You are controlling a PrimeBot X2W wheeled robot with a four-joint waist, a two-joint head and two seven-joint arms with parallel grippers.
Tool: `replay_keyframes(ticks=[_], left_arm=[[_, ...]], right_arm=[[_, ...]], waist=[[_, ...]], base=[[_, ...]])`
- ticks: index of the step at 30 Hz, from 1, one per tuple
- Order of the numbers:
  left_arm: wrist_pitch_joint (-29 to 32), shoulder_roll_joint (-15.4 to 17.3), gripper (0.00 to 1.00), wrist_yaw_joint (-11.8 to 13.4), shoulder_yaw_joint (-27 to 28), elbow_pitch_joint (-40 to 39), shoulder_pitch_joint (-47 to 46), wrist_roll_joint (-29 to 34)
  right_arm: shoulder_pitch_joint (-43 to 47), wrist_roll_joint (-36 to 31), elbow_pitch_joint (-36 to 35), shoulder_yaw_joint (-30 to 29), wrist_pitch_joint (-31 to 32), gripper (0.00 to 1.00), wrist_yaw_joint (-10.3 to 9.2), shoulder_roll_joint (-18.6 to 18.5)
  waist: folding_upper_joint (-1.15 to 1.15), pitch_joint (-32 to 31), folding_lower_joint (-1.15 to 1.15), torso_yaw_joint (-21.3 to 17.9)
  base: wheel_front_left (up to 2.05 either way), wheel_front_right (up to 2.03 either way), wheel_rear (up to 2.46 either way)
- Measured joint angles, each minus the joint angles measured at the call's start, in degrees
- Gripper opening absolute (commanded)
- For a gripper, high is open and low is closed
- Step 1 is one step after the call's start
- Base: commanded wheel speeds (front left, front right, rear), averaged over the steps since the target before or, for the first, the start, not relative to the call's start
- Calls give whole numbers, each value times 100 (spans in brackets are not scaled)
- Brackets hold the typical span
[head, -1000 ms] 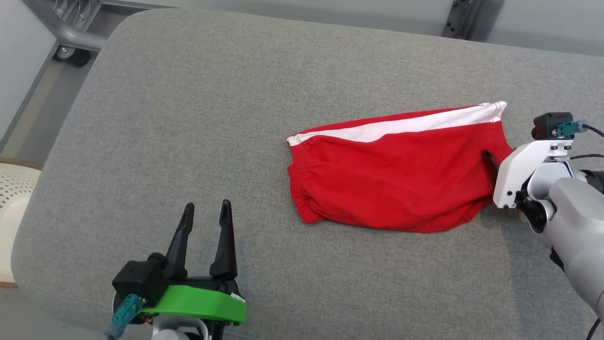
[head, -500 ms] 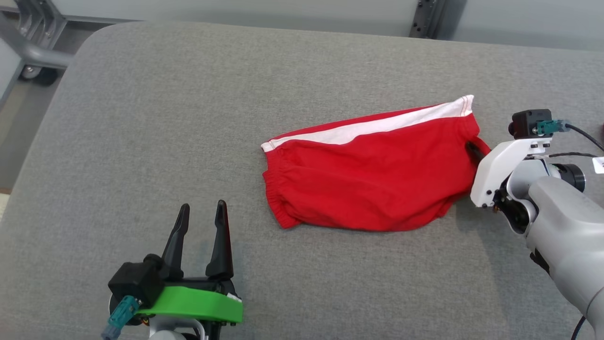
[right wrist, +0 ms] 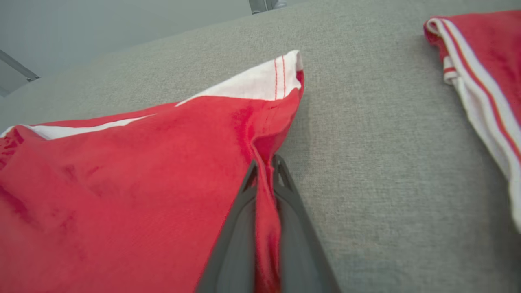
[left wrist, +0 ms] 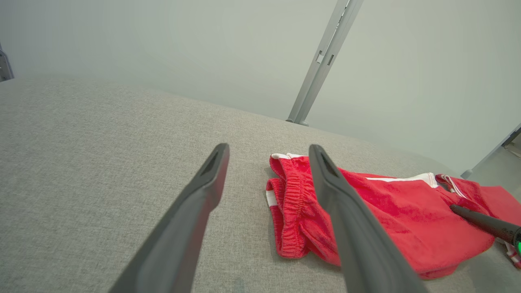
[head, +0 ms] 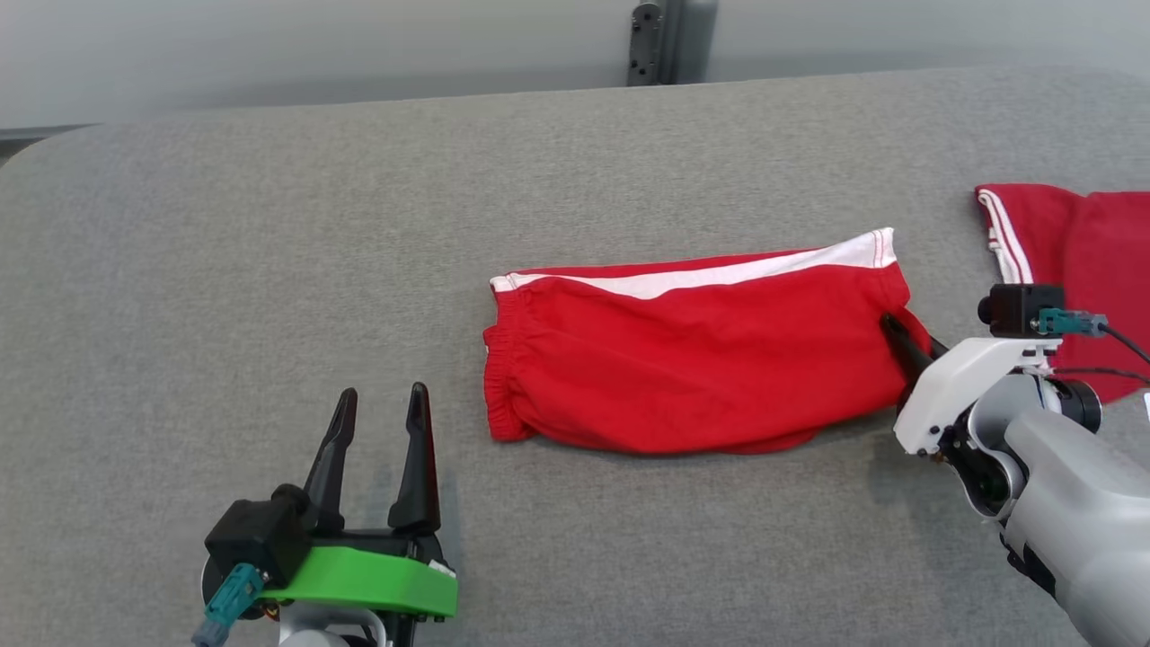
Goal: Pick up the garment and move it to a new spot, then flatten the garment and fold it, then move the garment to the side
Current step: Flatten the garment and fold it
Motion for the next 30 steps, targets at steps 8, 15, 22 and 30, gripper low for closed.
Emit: replay_keyframes(ticks=[8,15,22,30], left_arm=[[21,21,100,0,-42,29,-30,19],[45,45,100,-18,-77,78,-54,-1],[59,48,100,-8,-62,158,-2,-86],[58,41,100,1,-71,126,34,-157]], right_arm=[[151,147,19,-91,-130,0,0,76],[114,165,31,-168,-247,0,-1,103],[1,116,-536,-107,-305,0,-3,202],[-194,-121,-1233,121,-189,0,-3,631]], waist=[[0,-38,0,-407],[0,-111,0,-315],[0,-308,0,-123],[0,-489,0,200]], base=[[0,0,0],[0,0,0],[0,0,0],[0,0,0]])
